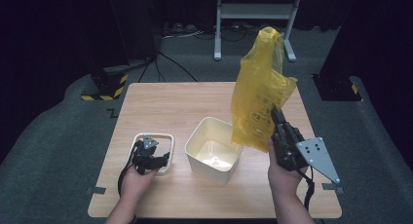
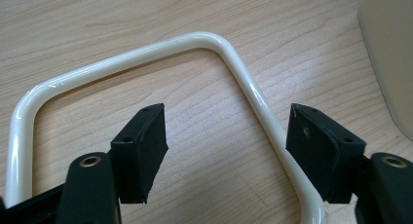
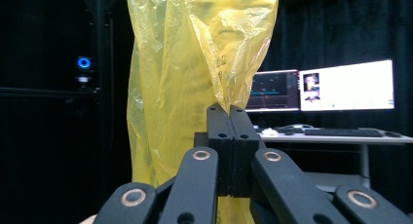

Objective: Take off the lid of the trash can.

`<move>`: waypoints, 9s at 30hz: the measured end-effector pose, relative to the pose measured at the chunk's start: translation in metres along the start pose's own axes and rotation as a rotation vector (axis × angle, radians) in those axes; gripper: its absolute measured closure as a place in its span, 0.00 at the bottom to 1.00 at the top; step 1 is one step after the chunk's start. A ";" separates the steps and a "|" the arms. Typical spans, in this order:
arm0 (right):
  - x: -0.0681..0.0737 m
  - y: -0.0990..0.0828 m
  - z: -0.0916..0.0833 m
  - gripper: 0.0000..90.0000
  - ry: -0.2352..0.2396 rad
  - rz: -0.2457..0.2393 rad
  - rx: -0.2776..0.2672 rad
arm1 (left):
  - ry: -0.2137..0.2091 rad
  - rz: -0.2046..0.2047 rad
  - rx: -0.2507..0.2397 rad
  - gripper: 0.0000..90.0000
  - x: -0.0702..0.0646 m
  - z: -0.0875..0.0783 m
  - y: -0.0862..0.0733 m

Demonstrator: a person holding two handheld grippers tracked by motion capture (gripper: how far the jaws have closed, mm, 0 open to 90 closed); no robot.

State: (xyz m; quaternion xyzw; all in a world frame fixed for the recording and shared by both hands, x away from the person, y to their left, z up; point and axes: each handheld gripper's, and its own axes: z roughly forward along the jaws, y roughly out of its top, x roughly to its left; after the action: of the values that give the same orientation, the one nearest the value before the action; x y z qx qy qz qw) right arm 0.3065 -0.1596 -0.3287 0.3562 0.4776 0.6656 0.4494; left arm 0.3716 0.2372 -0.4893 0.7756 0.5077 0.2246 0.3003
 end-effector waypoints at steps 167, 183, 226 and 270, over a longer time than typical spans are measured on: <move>0.018 -0.093 0.071 0.61 0.068 -0.190 0.428 | -0.127 0.019 -0.210 0.36 -0.061 -0.011 0.034; 0.020 -0.103 0.072 1.00 0.087 -0.204 0.477 | -0.123 -0.011 -0.225 0.36 -0.052 -0.016 0.032; 0.026 -0.100 -0.004 1.00 0.200 -0.168 0.368 | -0.415 0.200 -0.536 0.90 -0.144 -0.070 0.063; 0.042 -0.101 -0.021 1.00 0.313 -0.293 0.368 | -0.520 -0.004 -0.552 0.52 -0.107 -0.064 0.086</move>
State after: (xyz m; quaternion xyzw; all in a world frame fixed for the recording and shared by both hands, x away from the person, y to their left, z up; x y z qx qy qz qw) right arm 0.2993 -0.1122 -0.4294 0.2518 0.7004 0.5427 0.3893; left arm 0.3446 0.1276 -0.3883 0.6956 0.3364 0.1482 0.6173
